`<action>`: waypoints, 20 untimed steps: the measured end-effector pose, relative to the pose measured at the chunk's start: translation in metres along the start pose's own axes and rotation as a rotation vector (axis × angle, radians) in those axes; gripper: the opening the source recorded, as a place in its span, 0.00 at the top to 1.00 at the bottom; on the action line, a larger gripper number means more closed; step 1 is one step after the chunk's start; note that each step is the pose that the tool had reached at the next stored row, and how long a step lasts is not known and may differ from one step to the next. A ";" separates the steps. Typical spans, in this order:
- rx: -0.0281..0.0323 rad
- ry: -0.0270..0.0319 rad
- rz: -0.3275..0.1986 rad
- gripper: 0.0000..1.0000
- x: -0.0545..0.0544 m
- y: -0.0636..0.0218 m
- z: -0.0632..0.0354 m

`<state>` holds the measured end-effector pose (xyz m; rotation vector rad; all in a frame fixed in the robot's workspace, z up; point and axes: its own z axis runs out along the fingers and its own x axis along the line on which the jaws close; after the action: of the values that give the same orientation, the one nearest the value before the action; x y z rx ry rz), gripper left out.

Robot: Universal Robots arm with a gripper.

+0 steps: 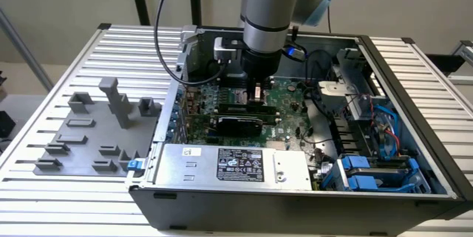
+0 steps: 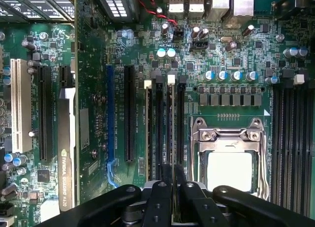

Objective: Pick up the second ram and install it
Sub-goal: 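Insert the second ram into the second slot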

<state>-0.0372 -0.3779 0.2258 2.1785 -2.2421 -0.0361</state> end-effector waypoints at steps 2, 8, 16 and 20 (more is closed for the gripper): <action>0.0001 -0.0001 0.000 1.00 0.000 0.0000 0.0003; 0.0001 0.0000 0.000 1.00 0.000 0.0000 0.0015; 0.0001 0.0001 0.000 0.00 0.000 -0.0001 0.0023; 0.0002 0.0000 0.000 0.00 0.000 0.0001 -0.0013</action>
<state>-0.0372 -0.3779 0.2271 2.1785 -2.2422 -0.0359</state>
